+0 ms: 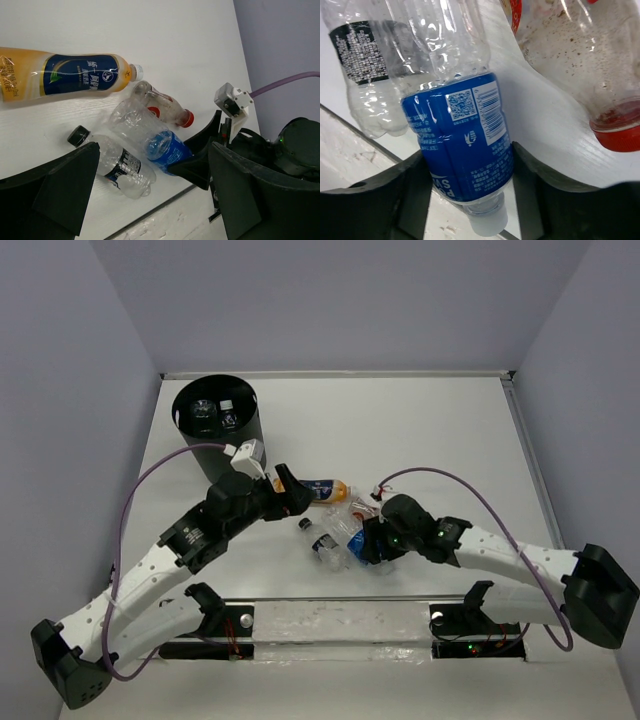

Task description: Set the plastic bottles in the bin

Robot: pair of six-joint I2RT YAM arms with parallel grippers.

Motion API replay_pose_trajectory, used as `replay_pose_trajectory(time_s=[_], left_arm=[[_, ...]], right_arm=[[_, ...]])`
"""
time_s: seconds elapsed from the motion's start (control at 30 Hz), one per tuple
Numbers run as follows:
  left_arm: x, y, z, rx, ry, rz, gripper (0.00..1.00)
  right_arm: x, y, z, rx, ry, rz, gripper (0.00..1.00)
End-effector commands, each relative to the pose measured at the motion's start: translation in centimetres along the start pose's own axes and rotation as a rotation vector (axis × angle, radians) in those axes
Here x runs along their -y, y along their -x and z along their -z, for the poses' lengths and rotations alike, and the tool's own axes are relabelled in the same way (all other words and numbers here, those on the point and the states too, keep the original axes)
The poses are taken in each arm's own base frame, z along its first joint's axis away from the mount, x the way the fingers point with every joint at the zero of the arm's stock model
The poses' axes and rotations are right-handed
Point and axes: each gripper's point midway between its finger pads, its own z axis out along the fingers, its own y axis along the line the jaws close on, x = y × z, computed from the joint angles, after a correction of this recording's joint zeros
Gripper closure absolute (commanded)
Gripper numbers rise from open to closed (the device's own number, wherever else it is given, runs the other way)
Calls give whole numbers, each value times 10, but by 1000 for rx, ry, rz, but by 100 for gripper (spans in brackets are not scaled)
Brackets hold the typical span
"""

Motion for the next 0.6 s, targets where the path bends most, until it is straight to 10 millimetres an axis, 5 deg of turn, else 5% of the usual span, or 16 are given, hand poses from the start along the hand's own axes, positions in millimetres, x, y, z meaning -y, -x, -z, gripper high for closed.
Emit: replay_pose_trajectory(time_s=[0.0, 0.33, 0.57], left_arm=[[15, 6, -1, 12, -58, -1, 1], [66, 0, -8, -31, -282, 43, 1], [69, -7, -39, -35, -257, 29, 1]], right_arm=[[-21, 19, 23, 72, 86, 2, 49], [-57, 49, 80, 218, 267, 28, 50], [-82, 79, 96, 336, 373, 39, 50]])
